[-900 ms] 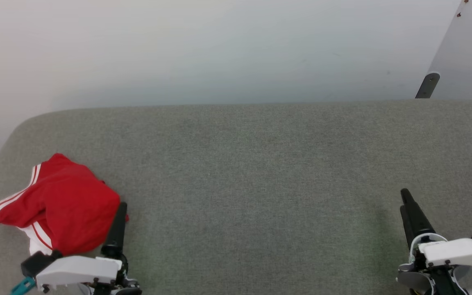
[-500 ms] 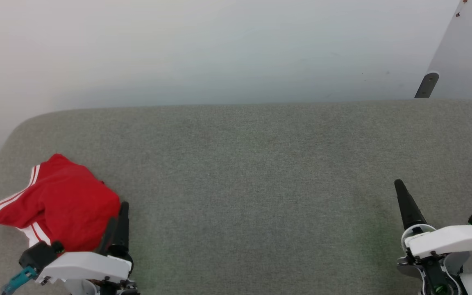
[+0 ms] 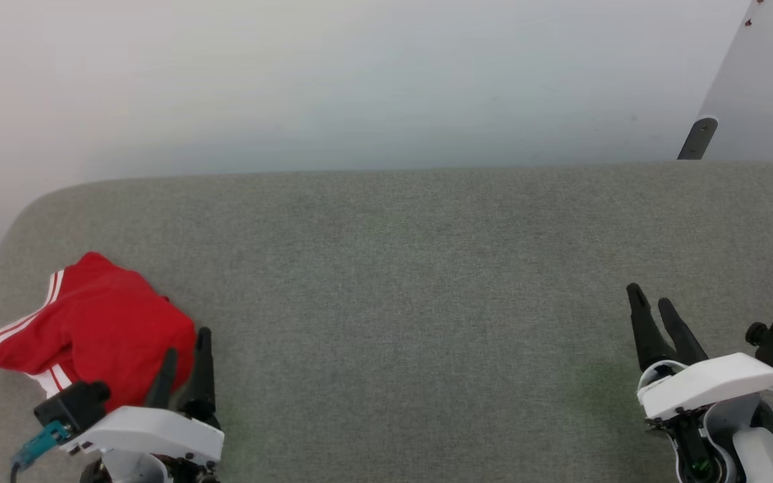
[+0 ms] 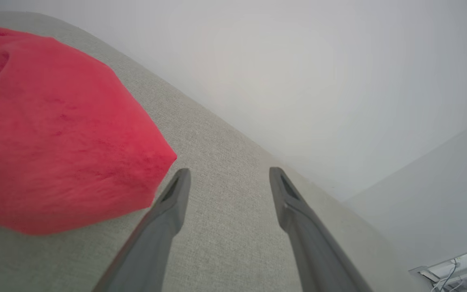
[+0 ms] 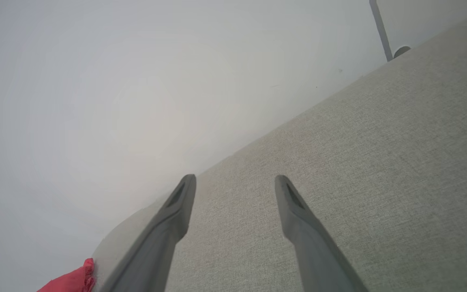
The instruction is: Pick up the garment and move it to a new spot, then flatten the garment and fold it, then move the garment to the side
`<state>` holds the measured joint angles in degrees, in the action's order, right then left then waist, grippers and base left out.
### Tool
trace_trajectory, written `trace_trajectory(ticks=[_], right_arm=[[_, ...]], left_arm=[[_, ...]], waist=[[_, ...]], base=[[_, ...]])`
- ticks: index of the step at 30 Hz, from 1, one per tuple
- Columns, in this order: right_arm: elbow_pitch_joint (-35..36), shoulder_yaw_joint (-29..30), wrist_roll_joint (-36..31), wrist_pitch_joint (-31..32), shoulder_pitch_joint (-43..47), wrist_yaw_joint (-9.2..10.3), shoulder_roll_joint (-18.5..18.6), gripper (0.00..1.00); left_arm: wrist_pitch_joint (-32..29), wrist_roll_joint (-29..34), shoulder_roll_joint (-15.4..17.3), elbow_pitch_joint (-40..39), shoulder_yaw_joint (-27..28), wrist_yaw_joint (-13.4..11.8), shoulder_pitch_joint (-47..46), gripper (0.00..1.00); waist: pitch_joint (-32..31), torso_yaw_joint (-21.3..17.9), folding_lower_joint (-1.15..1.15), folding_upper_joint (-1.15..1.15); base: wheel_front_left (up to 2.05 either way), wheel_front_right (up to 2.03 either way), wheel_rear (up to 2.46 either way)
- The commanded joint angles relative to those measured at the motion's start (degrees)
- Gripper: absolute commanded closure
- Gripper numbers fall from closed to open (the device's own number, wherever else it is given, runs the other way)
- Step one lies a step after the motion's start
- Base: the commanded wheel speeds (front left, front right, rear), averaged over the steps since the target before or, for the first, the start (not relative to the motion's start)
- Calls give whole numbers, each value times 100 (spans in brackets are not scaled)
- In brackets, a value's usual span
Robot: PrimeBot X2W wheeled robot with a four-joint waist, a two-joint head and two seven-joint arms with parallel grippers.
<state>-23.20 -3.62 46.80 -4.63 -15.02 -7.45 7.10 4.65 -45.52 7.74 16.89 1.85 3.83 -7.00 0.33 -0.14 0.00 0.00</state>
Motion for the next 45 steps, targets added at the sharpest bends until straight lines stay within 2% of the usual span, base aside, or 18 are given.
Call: trace_trajectory(ticks=[1, 19, 45], right_arm=[[30, -31, -227, -61, -189, -3, 52, 0], [-130, 2, -1734, -363, -307, -3, 33, 0], [-347, -41, -2945, -723, -458, -4, 48, 0]], left_arm=[[61, 206, 63, -52, -20, -28, -122, 0], [359, 1582, 202, -62, -236, -228, -80, 0], [718, 2794, 169, 133, -139, -64, -90, 0]], waist=[[1, 1, 0, 0], [-11, -10, 0, 0], [-14, 22, 0, 0]], base=[[0, 0, 0], [0, 0, 0], [0, 0, 0]])
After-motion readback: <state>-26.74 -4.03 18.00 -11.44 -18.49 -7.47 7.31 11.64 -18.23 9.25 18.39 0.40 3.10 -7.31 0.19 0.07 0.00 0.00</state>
